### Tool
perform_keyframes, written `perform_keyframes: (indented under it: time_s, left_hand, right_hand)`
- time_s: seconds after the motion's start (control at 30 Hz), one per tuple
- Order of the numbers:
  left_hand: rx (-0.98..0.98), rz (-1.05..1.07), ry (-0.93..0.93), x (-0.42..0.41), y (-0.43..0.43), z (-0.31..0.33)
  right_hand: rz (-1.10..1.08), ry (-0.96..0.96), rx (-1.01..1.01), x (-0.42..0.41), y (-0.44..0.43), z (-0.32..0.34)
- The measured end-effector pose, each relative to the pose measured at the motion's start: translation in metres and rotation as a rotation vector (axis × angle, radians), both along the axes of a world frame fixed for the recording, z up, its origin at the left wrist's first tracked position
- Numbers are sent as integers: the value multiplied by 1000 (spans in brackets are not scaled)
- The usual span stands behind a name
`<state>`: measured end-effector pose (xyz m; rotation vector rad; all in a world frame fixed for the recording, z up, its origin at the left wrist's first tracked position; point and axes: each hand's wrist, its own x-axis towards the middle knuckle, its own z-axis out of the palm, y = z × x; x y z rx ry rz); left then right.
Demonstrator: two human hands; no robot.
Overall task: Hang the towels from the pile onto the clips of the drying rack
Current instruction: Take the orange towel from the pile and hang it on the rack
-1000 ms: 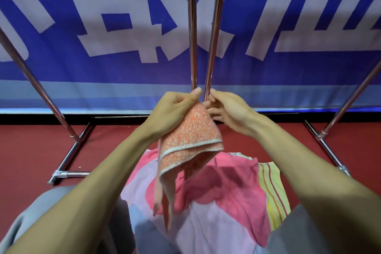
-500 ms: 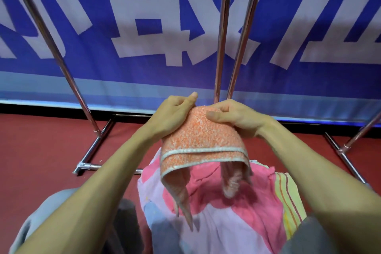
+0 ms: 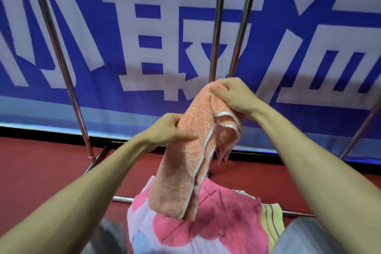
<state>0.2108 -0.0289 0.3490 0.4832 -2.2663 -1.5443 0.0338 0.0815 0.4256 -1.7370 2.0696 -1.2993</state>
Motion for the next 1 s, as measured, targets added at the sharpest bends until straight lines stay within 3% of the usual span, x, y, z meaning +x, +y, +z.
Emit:
perform_keyframes:
  time_s: [0.13,0.33,0.57,0.7,0.77,0.87,1.0]
  left_hand:
    - [-154,15,1,3,-2,50]
    - [-484,-17,-184,28,-14,139]
    - [-655,134,-347,73,-45,227]
    - [-538,179,-271,107,-75,258]
    - [-397,138,-182,121,-90,265]
    - [-115,46,-16,137,-121,269]
    - [-70,127,160,156,-170,270]
  right_hand:
    - [-97,26,-135,1,-1,30]
    - [-167,324,-92,3,4,90]
    - [-57,504,3,34,-19,155]
    - [-35,572,27,46,-54,185]
    - [12,500,-24,56,-84,196]
    - [182,137,-146,74,-133,204]
    - [382,-216,-165,97,-204,210]
